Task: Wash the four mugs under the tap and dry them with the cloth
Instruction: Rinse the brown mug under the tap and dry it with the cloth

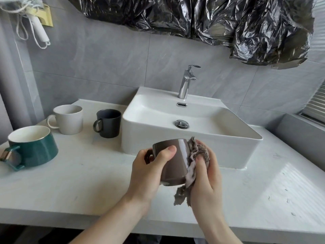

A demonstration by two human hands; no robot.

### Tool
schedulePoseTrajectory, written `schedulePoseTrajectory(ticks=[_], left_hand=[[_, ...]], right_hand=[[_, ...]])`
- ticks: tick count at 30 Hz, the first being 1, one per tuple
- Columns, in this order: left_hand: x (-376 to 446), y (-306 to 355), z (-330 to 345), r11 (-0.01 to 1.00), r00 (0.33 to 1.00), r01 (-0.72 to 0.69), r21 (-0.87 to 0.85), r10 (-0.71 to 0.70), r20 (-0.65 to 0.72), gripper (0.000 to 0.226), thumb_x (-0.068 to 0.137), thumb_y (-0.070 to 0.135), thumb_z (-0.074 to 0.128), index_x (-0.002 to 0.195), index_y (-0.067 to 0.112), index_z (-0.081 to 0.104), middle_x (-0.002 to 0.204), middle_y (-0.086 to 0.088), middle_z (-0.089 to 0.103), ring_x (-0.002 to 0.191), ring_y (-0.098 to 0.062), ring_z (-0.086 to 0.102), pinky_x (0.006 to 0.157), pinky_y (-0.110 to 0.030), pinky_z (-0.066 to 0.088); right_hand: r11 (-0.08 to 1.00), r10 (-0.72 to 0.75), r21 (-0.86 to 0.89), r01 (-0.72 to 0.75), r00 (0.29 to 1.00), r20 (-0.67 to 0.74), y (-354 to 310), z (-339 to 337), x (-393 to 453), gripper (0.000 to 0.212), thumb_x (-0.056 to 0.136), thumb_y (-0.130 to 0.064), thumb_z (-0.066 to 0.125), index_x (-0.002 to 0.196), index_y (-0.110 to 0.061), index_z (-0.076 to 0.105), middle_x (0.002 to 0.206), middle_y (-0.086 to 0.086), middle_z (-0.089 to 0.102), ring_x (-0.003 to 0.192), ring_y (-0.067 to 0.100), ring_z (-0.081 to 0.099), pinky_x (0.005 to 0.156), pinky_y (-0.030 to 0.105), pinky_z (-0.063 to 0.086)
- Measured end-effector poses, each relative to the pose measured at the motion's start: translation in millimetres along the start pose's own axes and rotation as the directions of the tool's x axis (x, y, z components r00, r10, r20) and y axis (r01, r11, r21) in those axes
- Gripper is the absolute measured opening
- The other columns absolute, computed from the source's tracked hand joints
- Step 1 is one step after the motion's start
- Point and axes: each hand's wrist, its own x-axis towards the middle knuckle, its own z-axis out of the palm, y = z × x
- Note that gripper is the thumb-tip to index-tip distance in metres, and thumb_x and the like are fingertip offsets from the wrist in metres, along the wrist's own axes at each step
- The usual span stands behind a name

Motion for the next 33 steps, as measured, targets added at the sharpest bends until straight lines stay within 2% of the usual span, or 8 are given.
schedulePoseTrajectory(ticks=[4,9,14,18,20,28,30,33], left_hand=[[-1.6,0.8,0.9,1.000,0.997,-0.009,0.028,0.007,0.075,0.051,0.065,0.053,0.081,0.083,0.009,0.061,0.067,-0.005,0.063,0.058,-0.016,0.062,0.052,-0.026,0.050],[-2.0,-2.9,-3.1,0.999,0.998,-0.043,-0.014,0.043,0.034,0.081,0.057,0.058,0.083,0.114,0.003,0.067,0.100,-0.013,0.079,0.090,-0.031,0.078,0.074,-0.050,0.065],[-0.7,1.0,-1.2,1.000,0.995,-0.030,-0.002,0.030,0.098,0.046,0.075,0.049,0.078,0.081,0.005,0.064,0.065,-0.008,0.061,0.058,-0.024,0.058,0.051,-0.030,0.046],[-4.0,-2.7,-6.6,0.997,0.997,-0.061,-0.048,0.063,0.048,0.079,0.056,0.056,0.083,0.114,0.004,0.067,0.102,-0.014,0.079,0.090,-0.030,0.078,0.068,-0.038,0.062],[-5.3,-0.3,-6.9,0.990,0.988,-0.137,-0.030,0.139,0.062,0.080,0.053,0.056,0.082,0.117,0.010,0.068,0.108,-0.006,0.080,0.099,-0.022,0.078,0.072,-0.030,0.062],[-0.9,-4.8,-5.3,0.855,0.946,-0.320,0.408,0.315,0.081,0.067,0.065,0.090,0.055,0.116,0.047,0.065,0.125,0.016,0.053,0.116,0.001,0.056,0.091,-0.011,0.045],[-3.5,-11.1,-4.3,0.866,0.937,-0.347,0.359,0.336,0.095,0.063,0.078,0.084,0.051,0.120,0.040,0.069,0.121,0.013,0.067,0.111,-0.003,0.065,0.094,-0.022,0.051],[-8.0,-8.8,1.1,0.937,0.956,-0.276,0.212,0.245,0.164,0.057,0.083,0.070,0.059,0.123,0.030,0.068,0.115,0.011,0.078,0.108,-0.004,0.073,0.093,-0.027,0.057]], right_hand=[[0.892,-0.382,-0.217,0.397,0.918,0.109,3.6,9.6,-20.5,0.044,0.103,0.000,0.048,0.137,-0.024,0.061,0.132,-0.016,0.069,0.128,0.006,0.062,0.103,0.021,0.050],[0.996,-0.087,-0.025,0.086,0.996,-0.025,4.1,4.3,0.0,0.028,0.107,-0.028,0.047,0.123,-0.043,0.064,0.093,0.002,0.073,0.069,0.026,0.068,0.056,0.050,0.060],[0.939,-0.296,-0.159,0.305,0.952,0.076,3.4,17.4,-24.1,0.046,0.100,-0.005,0.048,0.138,-0.028,0.060,0.135,-0.018,0.067,0.129,0.002,0.060,0.105,0.023,0.049],[0.995,0.088,0.055,-0.087,0.996,-0.032,5.7,4.2,-1.7,0.027,0.111,-0.015,0.042,0.118,-0.027,0.065,0.068,-0.008,0.068,0.046,0.019,0.060,0.038,0.030,0.045],[0.951,0.291,0.127,-0.283,0.955,-0.051,8.3,2.3,0.3,0.025,0.109,-0.033,0.044,0.105,-0.027,0.068,0.054,-0.002,0.056,0.036,0.022,0.045,0.043,0.027,0.032],[0.946,0.194,0.305,-0.112,0.948,-0.252,11.7,7.1,1.1,0.022,0.105,-0.035,0.055,0.102,-0.048,0.072,0.099,0.003,0.079,0.080,0.038,0.070,0.060,0.045,0.057],[0.963,0.134,0.266,-0.053,0.946,-0.296,17.4,10.3,1.3,0.017,0.105,-0.034,0.056,0.115,-0.037,0.069,0.108,0.009,0.078,0.092,0.040,0.074,0.069,0.059,0.059],[0.990,0.007,0.141,0.031,0.966,-0.260,16.9,12.3,-1.8,0.028,0.110,-0.018,0.048,0.123,-0.036,0.066,0.108,-0.001,0.078,0.095,0.021,0.076,0.075,0.041,0.064]])
